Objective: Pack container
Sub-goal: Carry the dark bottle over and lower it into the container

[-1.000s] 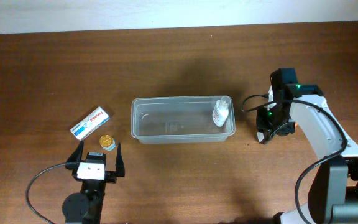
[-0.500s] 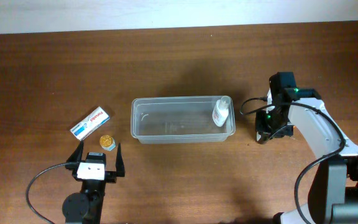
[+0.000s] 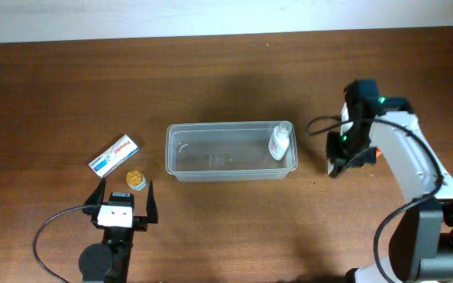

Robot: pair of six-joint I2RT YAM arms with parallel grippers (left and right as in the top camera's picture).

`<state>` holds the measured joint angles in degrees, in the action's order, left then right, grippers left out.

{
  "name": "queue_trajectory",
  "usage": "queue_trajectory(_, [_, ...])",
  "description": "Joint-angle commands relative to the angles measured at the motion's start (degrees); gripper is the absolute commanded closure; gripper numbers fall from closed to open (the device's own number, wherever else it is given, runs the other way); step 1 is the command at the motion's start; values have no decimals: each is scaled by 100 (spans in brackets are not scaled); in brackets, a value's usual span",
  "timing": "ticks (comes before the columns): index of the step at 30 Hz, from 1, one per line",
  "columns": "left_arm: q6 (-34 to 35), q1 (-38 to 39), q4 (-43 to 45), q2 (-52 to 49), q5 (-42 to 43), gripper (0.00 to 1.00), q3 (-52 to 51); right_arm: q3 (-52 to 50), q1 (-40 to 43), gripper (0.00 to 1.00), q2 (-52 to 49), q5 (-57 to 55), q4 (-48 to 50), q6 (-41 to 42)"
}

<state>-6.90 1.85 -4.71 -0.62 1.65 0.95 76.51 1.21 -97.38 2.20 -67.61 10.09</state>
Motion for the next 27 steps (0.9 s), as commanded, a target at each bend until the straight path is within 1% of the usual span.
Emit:
queue_trajectory(1, [-92,-26,9,28,0,1,-44,901,31,86,26,238,-367,-26])
queue_trajectory(5, [-92,-26,9,28,0,1,-44,1786,26,86,26,555,-929,-68])
queue_trajectory(10, [-92,-26,9,28,0,1,-44,2800,24,86,35,1467,-1366,-243])
queue_trajectory(14, [-92,-26,9,28,0,1,-44,3154,-72,85,103,2334,-1362,-393])
queue_trajectory(16, [-92,-26,9,28,0,0,-44,3187,-249,85,149,2575,-1268,-391])
queue_trajectory(23, [-92,-26,9,28,0,0,-44,3176,-1274,86,144,2520,-957,-389])
queue_trajectory(25, [-92,-26,9,28,0,1,-44,3169,-1641,85,142,2253,-828,-361])
queue_trajectory(27, [-92,-26,9,28,0,1,-44,3165,-1971,85,116,1733,-754,-153])
